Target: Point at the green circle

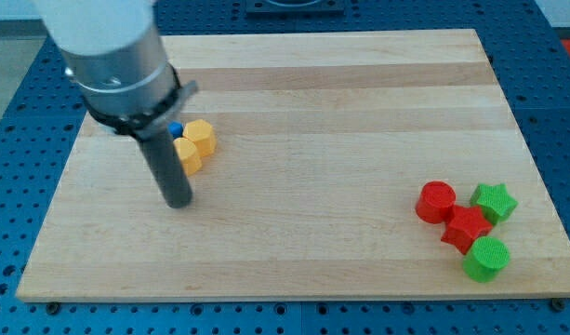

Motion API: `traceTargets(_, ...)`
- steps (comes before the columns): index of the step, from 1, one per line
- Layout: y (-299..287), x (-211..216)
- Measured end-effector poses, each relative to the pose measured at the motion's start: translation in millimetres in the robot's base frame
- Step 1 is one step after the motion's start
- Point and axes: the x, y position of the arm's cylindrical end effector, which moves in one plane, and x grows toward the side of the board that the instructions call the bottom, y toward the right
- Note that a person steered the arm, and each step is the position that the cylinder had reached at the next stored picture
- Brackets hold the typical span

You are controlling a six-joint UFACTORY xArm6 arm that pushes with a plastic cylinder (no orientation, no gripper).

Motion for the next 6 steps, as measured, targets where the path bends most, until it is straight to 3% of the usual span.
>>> traceTargets(3, 222.7, 64.8)
traceTargets(4, 246.7, 99.8)
traceTargets(6, 260.0, 98.8)
